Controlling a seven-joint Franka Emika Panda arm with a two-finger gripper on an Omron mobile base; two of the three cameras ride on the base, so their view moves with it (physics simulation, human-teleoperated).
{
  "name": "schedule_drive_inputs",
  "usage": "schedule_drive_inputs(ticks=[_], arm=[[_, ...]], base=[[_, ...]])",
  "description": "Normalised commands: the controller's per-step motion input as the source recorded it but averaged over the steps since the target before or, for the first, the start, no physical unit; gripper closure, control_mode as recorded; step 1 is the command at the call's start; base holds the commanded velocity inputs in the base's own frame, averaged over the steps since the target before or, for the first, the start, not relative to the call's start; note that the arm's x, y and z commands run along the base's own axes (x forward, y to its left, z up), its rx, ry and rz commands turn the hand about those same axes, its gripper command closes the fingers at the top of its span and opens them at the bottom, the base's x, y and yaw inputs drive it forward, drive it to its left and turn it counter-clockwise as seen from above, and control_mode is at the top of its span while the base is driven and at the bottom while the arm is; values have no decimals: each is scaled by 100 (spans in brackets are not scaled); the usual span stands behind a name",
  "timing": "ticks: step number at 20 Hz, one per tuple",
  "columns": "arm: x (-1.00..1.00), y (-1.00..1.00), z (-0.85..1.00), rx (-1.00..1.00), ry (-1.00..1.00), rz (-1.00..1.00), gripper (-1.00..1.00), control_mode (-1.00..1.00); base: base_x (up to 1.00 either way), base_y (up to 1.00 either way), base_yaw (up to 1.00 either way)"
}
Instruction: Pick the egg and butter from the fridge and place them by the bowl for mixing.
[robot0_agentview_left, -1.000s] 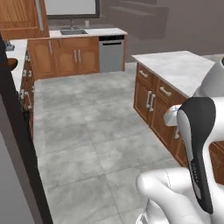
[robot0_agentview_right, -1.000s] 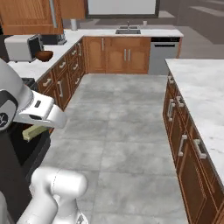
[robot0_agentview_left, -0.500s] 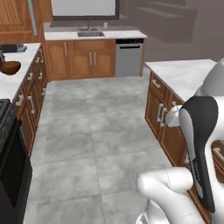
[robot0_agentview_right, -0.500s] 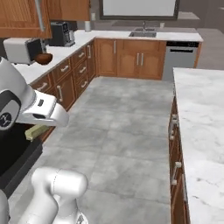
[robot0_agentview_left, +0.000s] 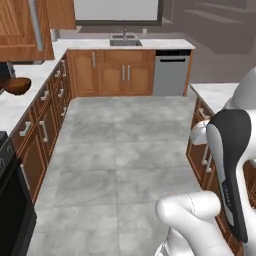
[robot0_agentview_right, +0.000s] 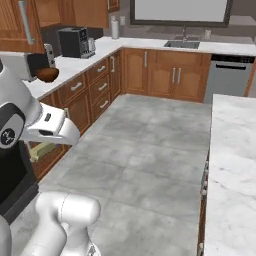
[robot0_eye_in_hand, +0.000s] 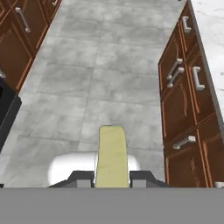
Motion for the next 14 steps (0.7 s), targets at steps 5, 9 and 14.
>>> schedule_drive_inputs(ticks=[5,9,14], arm=[[0,0,0,0,0,0,100,100],[0,0,0,0,0,0,100,100],[0,0,0,0,0,0,100,100]], base=[[100,-30,19],[100,-38,21],[100,-46,24]])
